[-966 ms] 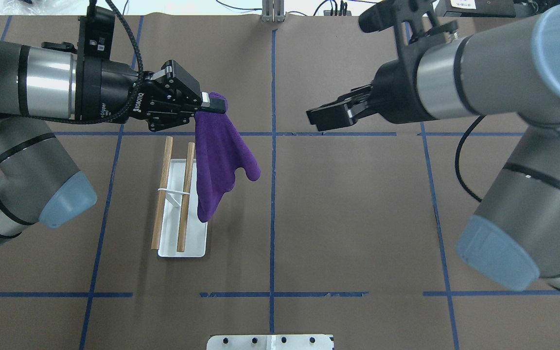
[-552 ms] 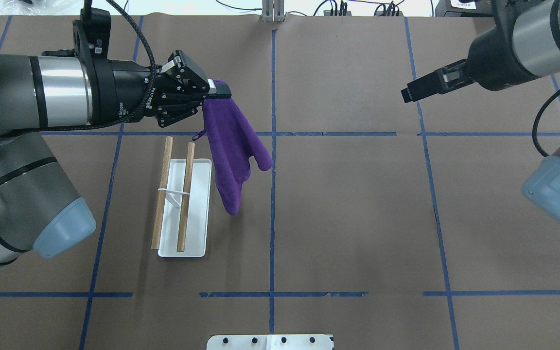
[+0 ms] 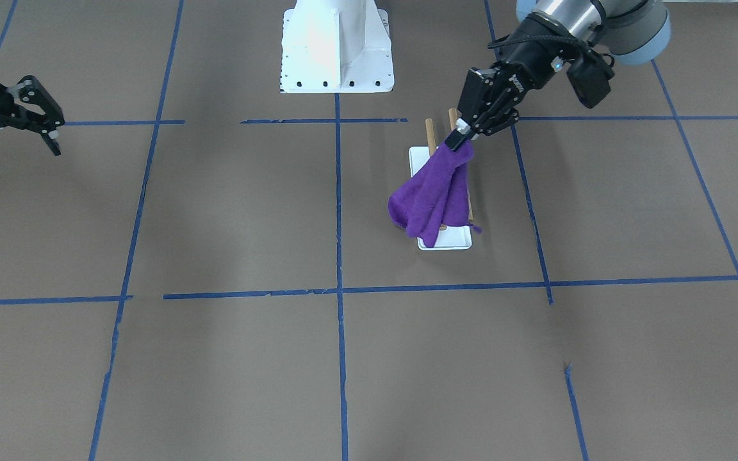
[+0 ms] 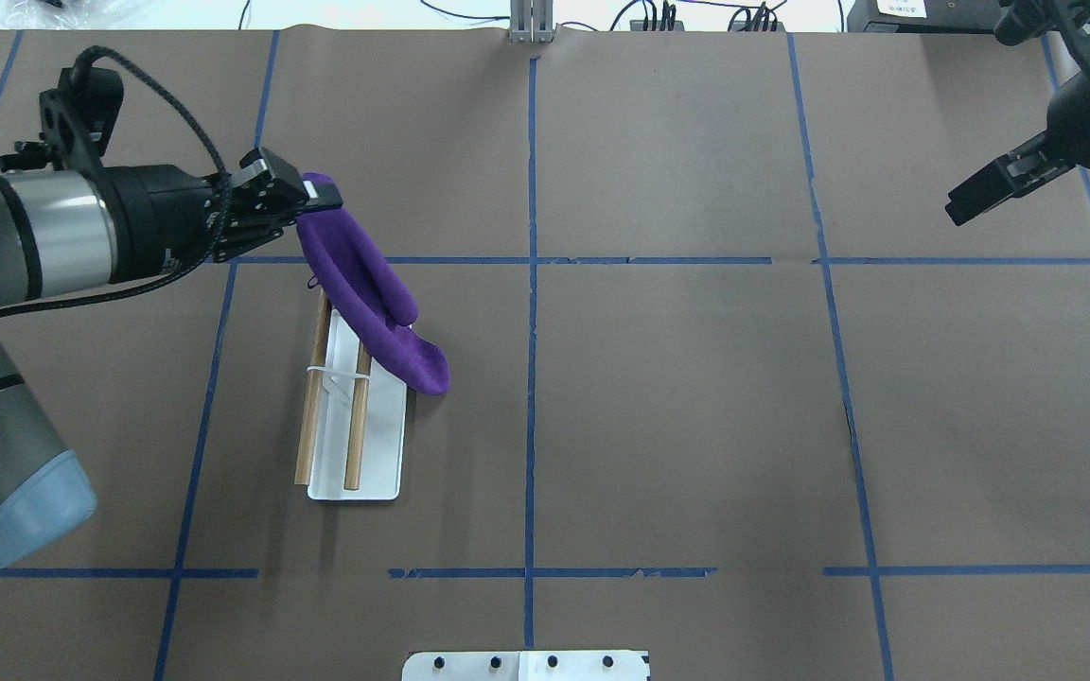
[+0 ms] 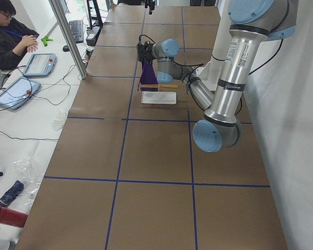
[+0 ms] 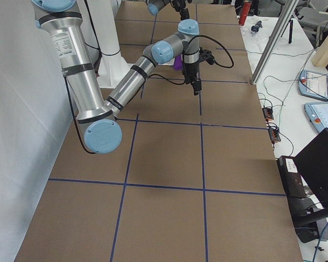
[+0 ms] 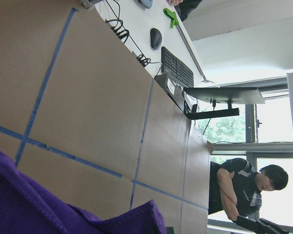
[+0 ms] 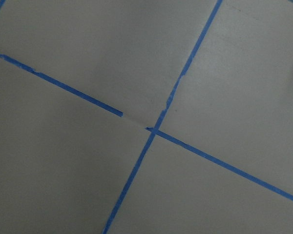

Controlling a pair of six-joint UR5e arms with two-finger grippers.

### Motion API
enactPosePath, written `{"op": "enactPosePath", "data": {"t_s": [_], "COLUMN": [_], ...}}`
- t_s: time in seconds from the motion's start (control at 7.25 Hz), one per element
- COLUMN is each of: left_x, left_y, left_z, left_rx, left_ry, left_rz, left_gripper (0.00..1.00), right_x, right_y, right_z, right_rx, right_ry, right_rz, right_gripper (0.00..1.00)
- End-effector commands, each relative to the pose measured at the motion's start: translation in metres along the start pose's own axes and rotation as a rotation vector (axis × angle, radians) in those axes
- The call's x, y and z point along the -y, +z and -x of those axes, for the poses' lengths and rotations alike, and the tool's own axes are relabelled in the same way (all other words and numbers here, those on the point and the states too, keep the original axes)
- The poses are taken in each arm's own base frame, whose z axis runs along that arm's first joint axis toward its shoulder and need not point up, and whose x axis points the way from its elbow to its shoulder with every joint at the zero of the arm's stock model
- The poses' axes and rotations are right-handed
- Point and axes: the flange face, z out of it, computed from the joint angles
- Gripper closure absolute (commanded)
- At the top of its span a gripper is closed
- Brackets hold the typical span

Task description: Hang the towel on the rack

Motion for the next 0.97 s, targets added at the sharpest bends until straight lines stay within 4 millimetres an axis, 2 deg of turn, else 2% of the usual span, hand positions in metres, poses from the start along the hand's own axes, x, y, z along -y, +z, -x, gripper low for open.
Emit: {"op": "enactPosePath", "data": {"t_s": [0.0, 0.14, 0.28, 0.41, 0.83], "left_x": [-0.009, -0.025, -0.04, -0.047, -0.043], "left_y": [-0.05, -0.059, -0.057, -0.057, -0.068], "left_z": [0.034, 0.035, 0.034, 0.043, 0.086], "left_rx": [0.058, 0.06, 0.057, 0.079, 0.178], "left_ry": [0.053, 0.054, 0.053, 0.051, 0.106], "left_rz": [-0.002, 0.033, 0.067, 0.085, 0.083], "left_gripper": [1.0, 1.0, 1.0, 1.0, 1.0], "right_x": [-0.007, -0.007, -0.007, -0.007, -0.007], "right_y": [0.005, 0.005, 0.005, 0.005, 0.004], "right_z": [-0.012, -0.013, -0.013, -0.013, -0.011], "right_rx": [-0.008, -0.01, -0.01, -0.008, -0.007], "right_ry": [0.008, 0.013, 0.013, 0.013, 0.009], "right_rz": [0.027, 0.032, 0.032, 0.032, 0.028], "right_gripper": [0.0, 0.0, 0.0, 0.0, 0.0]}}
